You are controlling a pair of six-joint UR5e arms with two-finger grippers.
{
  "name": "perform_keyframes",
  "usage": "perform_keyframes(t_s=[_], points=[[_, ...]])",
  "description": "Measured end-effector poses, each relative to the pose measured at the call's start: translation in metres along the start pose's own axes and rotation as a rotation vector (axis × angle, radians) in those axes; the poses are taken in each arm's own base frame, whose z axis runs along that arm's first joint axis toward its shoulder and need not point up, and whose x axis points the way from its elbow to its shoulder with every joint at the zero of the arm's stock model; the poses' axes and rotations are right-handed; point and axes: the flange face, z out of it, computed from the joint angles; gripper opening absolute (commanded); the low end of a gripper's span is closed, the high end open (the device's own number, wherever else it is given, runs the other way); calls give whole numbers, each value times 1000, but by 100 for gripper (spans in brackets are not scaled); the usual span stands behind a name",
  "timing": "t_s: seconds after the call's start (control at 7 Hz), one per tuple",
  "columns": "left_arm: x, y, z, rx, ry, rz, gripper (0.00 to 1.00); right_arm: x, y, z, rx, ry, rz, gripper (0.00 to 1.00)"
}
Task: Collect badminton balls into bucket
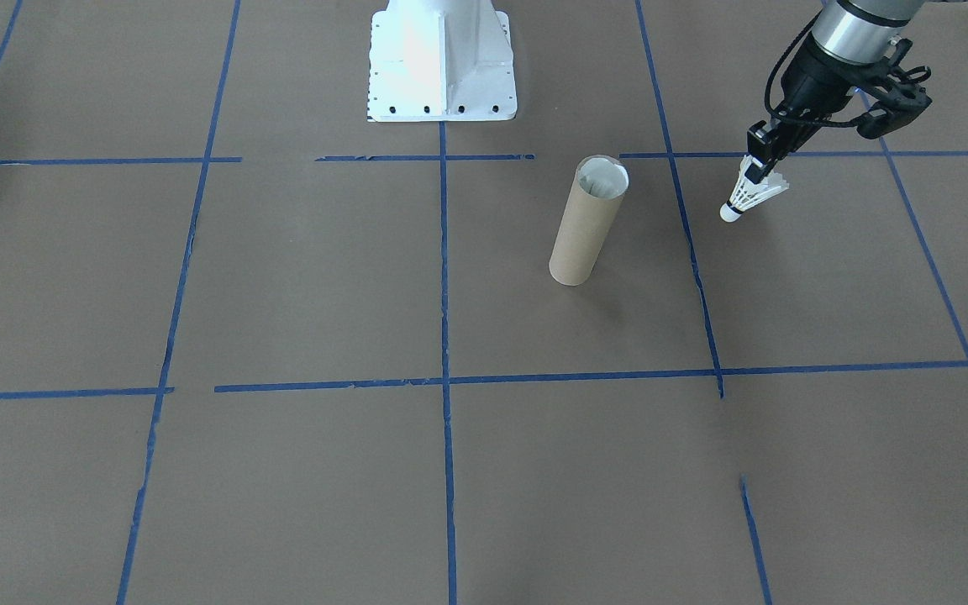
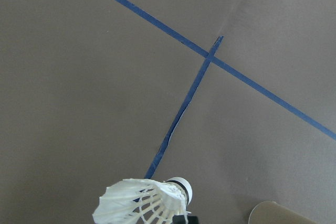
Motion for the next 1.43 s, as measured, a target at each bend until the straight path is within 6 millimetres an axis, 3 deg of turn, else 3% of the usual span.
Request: perform_keyframes(t_s=[0.29,0.57,0.71,1.0,1.43], points=[[98,15,-55,-6,-132,-2,0,0,0,0,0,0,0,100],[158,38,-105,-24,-208,-23,0,0,0,0,0,0,0,100],[184,44,-111,-36,-243,-34,0,0,0,0,0,0,0,100],[228,44,-97,-55,-316,-57,0,0,0,0,1,0,-1,100],[254,37,-62,-50,-412,-76,0,0,0,-1,1,0,-1,100]])
